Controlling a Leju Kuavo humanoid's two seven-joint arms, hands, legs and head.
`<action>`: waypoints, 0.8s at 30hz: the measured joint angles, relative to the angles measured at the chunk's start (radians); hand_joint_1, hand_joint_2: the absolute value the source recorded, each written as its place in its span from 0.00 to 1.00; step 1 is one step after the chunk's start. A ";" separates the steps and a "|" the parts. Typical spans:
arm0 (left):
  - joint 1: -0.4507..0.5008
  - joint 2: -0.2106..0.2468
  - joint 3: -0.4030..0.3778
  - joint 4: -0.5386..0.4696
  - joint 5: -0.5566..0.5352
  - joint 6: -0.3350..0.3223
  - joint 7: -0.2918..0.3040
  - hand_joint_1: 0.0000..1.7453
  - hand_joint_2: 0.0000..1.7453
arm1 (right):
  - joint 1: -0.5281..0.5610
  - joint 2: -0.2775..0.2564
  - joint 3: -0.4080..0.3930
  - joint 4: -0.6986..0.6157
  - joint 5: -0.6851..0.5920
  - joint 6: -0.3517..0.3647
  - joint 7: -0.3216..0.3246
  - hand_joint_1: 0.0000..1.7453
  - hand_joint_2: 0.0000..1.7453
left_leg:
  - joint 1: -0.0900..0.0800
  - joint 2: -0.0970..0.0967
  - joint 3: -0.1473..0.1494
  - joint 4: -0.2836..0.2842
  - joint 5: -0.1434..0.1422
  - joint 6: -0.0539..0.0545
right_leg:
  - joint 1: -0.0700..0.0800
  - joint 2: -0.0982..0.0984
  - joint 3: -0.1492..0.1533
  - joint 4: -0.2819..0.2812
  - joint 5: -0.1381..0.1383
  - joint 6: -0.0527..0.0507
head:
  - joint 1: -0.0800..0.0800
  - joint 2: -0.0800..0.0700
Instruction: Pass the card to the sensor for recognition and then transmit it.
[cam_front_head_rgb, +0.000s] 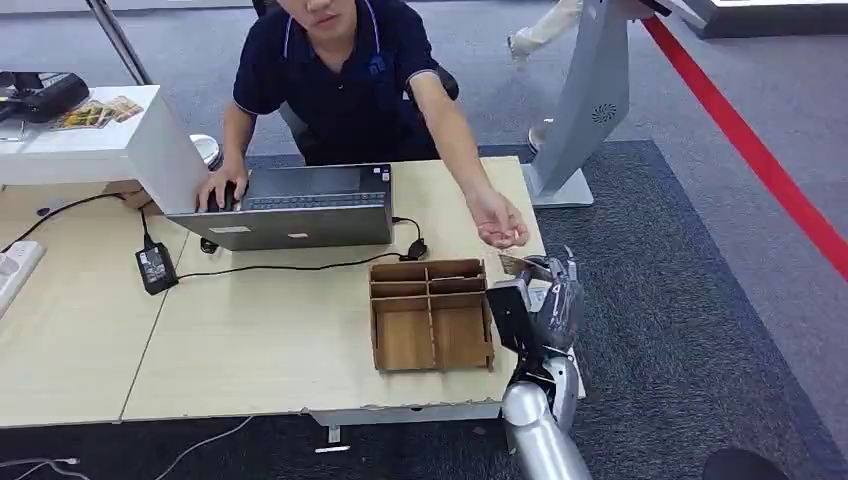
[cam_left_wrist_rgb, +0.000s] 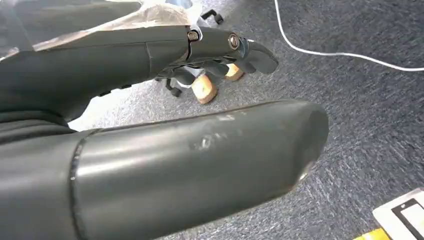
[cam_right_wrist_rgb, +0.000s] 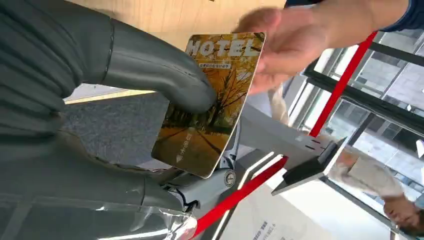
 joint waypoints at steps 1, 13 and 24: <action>0.000 0.000 0.000 0.000 0.002 0.000 0.000 0.00 0.00 | 0.000 0.000 0.000 0.000 -0.001 0.000 0.000 1.00 1.00 | 0.000 0.000 0.000 0.000 0.000 0.000 | 0.000 0.000 0.000 0.000 0.000 0.000 | 0.000 0.000; 0.000 0.000 0.000 0.000 0.005 0.000 0.015 0.00 0.00 | 0.003 0.000 -0.024 0.012 0.032 0.000 -0.001 1.00 1.00 | 0.000 0.000 0.000 0.000 0.000 0.000 | 0.000 0.000 0.000 0.000 0.000 0.000 | 0.000 0.000; 0.002 0.001 0.000 0.000 -0.001 0.000 0.023 0.00 0.00 | 0.018 -0.001 -0.131 0.064 0.095 0.000 -0.026 1.00 1.00 | 0.000 0.000 0.000 0.000 0.000 0.000 | 0.000 0.000 -0.001 0.000 0.000 0.000 | 0.000 0.000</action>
